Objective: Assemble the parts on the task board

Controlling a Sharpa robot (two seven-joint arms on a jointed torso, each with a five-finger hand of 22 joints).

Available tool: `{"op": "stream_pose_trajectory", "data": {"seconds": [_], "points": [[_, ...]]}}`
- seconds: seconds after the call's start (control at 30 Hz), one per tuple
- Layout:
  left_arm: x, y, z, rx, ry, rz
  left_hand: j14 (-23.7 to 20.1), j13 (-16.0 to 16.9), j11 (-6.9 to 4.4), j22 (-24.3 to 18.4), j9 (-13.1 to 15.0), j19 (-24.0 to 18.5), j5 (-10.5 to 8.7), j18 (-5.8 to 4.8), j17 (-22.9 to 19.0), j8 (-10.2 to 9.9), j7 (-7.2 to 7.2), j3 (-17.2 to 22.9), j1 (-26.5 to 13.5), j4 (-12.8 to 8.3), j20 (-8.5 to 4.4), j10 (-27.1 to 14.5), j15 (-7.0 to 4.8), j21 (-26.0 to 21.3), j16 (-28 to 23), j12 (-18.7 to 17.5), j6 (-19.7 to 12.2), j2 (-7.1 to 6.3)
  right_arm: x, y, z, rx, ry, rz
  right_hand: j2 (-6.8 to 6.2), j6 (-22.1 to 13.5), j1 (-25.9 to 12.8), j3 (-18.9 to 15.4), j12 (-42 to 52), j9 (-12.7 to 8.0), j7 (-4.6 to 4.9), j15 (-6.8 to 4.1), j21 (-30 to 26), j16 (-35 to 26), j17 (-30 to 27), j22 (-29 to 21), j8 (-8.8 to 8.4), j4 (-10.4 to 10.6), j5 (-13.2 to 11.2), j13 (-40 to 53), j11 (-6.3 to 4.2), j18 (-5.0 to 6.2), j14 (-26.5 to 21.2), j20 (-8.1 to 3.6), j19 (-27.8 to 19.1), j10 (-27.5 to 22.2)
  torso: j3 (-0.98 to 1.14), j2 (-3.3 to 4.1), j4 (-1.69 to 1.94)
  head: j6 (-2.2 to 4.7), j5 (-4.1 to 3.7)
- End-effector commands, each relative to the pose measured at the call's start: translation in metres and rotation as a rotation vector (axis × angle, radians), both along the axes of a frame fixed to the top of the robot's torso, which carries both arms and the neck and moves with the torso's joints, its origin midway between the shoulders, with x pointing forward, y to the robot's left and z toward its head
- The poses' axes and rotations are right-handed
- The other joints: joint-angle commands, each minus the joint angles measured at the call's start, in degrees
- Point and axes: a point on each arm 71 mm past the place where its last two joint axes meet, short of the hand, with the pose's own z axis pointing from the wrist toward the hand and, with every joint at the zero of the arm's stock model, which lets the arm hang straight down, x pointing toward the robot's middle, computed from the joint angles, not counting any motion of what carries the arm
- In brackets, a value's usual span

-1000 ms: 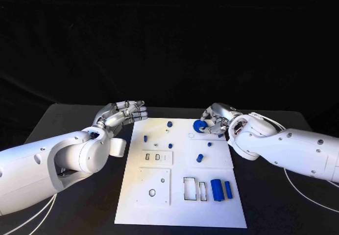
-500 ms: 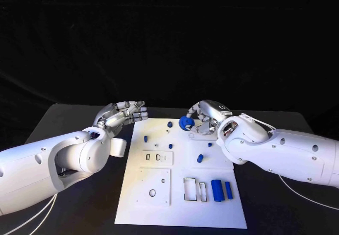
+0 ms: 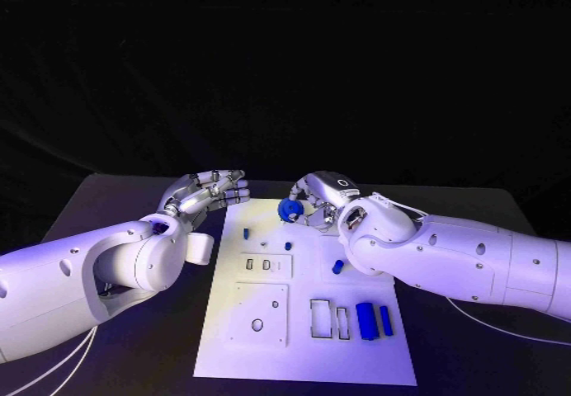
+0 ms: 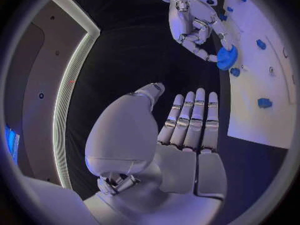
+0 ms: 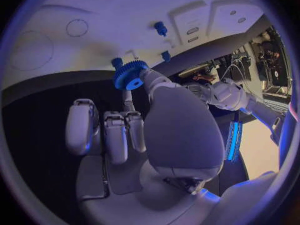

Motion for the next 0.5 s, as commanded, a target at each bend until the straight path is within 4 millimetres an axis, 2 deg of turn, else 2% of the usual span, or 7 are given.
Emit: {"op": "stream_pose_trajectory", "data": {"seconds": [0.03, 0.17, 0.23, 0.33, 0.5], "points": [[0.000, -0.003, 0.001, -0.011, -0.007, -0.019, -0.29, 0.06, 0.15, -0.09, 0.01, -0.31, 0.38, 0.10, 0.06, -0.19, 2.67, 0.20, -0.64, -0.02, -0.06, -0.24, 0.05, -0.38, -0.34, -0.40, -0.43, -0.05, 0.001, 0.006, -0.005, -0.053, 0.002, 0.021, 0.01, 0.75, 0.23, 0.37, 0.29, 0.65, -0.52, -0.30, 0.07, 0.35, 15.09, -0.07, 0.20, -0.03, 0.23, 10.93, -0.30, -0.81, 6.07, -0.04, 0.10, 3.34, -0.03, 0.04, 0.21, -0.14, -0.05], [0.000, -0.003, 0.001, -0.011, -0.007, -0.018, -0.29, 0.06, 0.15, -0.09, 0.01, -0.31, 0.38, 0.10, 0.06, -0.19, 2.67, 0.20, -0.64, -0.02, -0.06, -0.24, 0.05, -0.38, -0.34, -0.40, -0.43, -0.05, 0.002, 0.014, -0.010, -0.065, 0.014, 0.031, -0.01, 0.72, 0.22, 0.39, 0.31, 0.65, -0.51, -0.30, 0.09, 0.35, 15.09, -0.05, 0.17, -0.03, 0.21, 10.96, -0.29, -0.82, 6.07, -0.05, 0.12, 3.36, -0.05, 0.13, 0.27, -0.18, 0.02], [0.000, -0.003, 0.001, -0.011, -0.008, -0.018, -0.29, 0.06, 0.15, -0.09, 0.01, -0.31, 0.38, 0.10, 0.06, -0.19, 2.67, 0.20, -0.64, -0.02, -0.06, -0.24, 0.05, -0.38, -0.34, -0.40, -0.43, -0.05, 0.003, 0.016, -0.011, -0.069, 0.018, 0.035, -0.01, 0.72, 0.22, 0.39, 0.31, 0.65, -0.51, -0.30, 0.09, 0.35, 15.09, -0.05, 0.17, -0.03, 0.21, 10.96, -0.29, -0.82, 6.07, -0.05, 0.12, 3.36, -0.02, 0.09, 0.15, -0.26, 0.07], [0.001, -0.003, 0.001, -0.010, -0.008, -0.017, -0.29, 0.06, 0.15, -0.09, 0.01, -0.31, 0.38, 0.10, 0.06, -0.19, 2.67, 0.20, -0.64, -0.02, -0.06, -0.24, 0.05, -0.38, -0.34, -0.40, -0.43, -0.05, 0.003, 0.019, -0.014, -0.076, 0.026, 0.039, -0.02, 0.69, 0.22, 0.41, 0.33, 0.64, -0.49, -0.30, 0.07, 0.35, 15.09, -0.06, 0.15, -0.03, 0.18, 10.98, -0.28, -0.81, 6.07, -0.05, 0.11, 3.37, -0.02, 0.08, 0.15, -0.32, 0.05], [0.001, -0.003, 0.001, -0.009, -0.008, -0.015, -0.29, 0.06, 0.15, -0.09, 0.01, -0.31, 0.38, 0.10, 0.06, -0.19, 2.67, 0.20, -0.64, -0.02, -0.06, -0.24, 0.05, -0.38, -0.34, -0.40, -0.43, -0.05, 0.004, 0.021, -0.017, -0.087, 0.036, 0.037, -0.04, 0.61, 0.16, 0.47, 0.27, 0.63, -0.45, -0.28, 0.02, 0.35, 15.09, -0.11, 0.09, -0.01, 0.08, 10.91, -0.25, -0.80, 6.07, -0.06, 0.07, 3.33, 0.09, 0.09, 0.09, -0.45, 0.19]]}}
